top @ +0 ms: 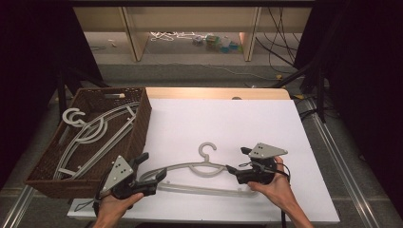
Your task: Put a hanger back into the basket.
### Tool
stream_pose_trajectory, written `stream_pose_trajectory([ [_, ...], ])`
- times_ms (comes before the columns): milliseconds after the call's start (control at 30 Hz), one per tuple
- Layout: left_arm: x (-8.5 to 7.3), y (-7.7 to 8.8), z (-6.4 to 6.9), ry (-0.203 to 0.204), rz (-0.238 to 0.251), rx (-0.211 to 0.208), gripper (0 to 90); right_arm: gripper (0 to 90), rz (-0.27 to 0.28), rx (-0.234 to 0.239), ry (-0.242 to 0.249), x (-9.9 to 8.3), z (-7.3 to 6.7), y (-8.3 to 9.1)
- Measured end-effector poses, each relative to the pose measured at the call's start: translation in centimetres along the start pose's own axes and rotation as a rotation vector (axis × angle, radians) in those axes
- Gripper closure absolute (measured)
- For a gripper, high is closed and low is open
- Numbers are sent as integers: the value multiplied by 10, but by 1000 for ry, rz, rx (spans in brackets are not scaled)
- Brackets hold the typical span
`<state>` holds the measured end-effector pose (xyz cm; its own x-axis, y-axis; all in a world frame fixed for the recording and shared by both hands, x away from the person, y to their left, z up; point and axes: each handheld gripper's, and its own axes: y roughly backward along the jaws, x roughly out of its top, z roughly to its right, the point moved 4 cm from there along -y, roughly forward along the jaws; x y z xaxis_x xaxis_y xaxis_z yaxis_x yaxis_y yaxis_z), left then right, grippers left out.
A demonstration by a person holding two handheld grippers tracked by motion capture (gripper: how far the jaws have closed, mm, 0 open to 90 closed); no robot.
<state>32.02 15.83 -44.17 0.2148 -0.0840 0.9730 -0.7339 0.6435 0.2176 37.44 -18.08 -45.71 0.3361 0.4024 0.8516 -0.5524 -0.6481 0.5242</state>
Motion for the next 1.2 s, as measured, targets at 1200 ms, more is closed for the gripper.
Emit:
stream_pose_trajectory([
  [1200, -1, 0, 0, -10, -3, 2, 176, 502, -447, 92, 119, -16, 17, -54],
])
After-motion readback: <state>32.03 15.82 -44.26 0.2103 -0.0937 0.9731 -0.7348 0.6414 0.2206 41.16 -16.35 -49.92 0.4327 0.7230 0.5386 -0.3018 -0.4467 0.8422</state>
